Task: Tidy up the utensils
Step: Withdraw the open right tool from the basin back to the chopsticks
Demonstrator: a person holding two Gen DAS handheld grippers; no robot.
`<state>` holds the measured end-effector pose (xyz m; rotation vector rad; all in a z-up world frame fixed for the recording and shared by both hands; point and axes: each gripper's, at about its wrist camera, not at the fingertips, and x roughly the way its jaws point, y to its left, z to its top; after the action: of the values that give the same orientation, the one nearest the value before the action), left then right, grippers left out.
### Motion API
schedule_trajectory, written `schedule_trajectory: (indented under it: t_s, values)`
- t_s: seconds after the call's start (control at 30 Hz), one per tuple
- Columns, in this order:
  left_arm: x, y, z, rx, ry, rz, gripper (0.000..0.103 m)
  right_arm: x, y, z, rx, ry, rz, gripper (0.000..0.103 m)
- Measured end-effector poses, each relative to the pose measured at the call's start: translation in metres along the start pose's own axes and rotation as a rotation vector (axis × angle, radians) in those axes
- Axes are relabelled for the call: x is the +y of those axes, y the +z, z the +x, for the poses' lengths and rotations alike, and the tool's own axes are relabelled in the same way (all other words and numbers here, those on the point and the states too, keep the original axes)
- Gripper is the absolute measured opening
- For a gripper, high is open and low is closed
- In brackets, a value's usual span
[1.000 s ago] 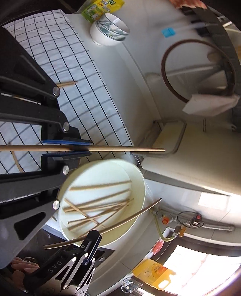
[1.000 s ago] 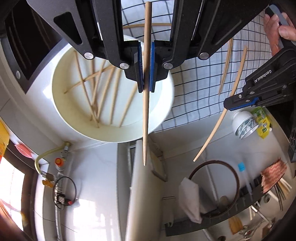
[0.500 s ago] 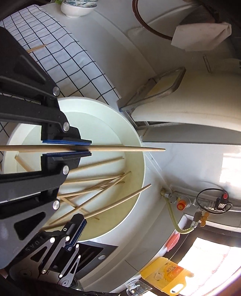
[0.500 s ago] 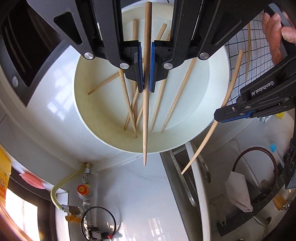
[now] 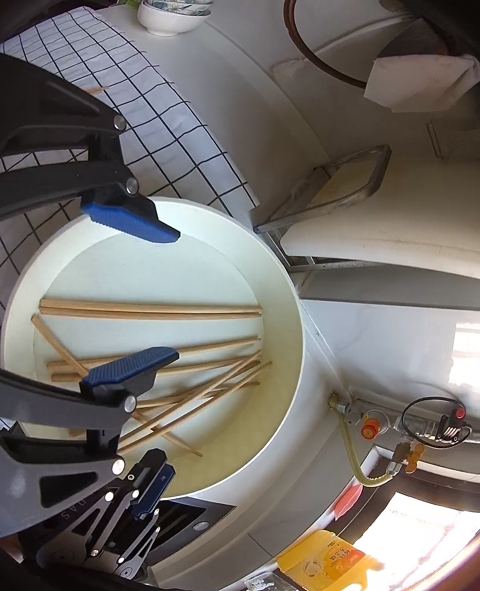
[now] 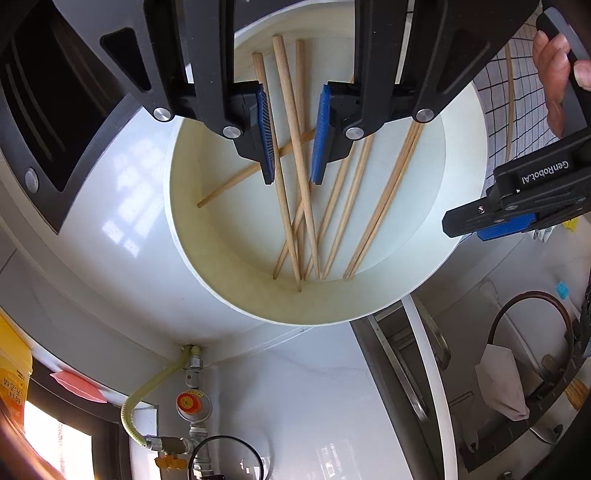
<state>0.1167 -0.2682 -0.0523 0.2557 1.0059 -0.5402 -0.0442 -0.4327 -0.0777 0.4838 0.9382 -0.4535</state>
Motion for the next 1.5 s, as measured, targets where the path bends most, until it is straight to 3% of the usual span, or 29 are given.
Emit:
schedule_trajectory:
  t_s: [0.2,0.3,0.67,1.03,1.17,1.5]
  values:
    - [0.021,-0.019,-0.023,-0.016,0.028,-0.02,0.063,0.015,-0.013,-0.016,-0.007,0.016,-0.027,0.023]
    - [0.036,-0.033,-0.036,-0.016,0.033,-0.036,0.063,0.031,-0.021,-0.024,-0.004,0.033,-0.05,0.039]
    - [0.115,-0.093,-0.083,-0.024,0.122,-0.134,0.067,0.114,-0.045,-0.039,0.016,0.111,-0.184,0.044]
    - [0.213,-0.161,-0.107,0.004,0.227,-0.286,0.069,0.212,-0.08,-0.023,0.079,0.189,-0.316,0.05]
    - [0.239,-0.185,-0.103,0.034,0.231,-0.33,0.075,0.24,-0.098,-0.008,0.117,0.185,-0.35,0.052]
    - [0.277,-0.231,-0.091,0.087,0.224,-0.36,0.075,0.295,-0.142,0.028,0.184,0.185,-0.382,0.052]
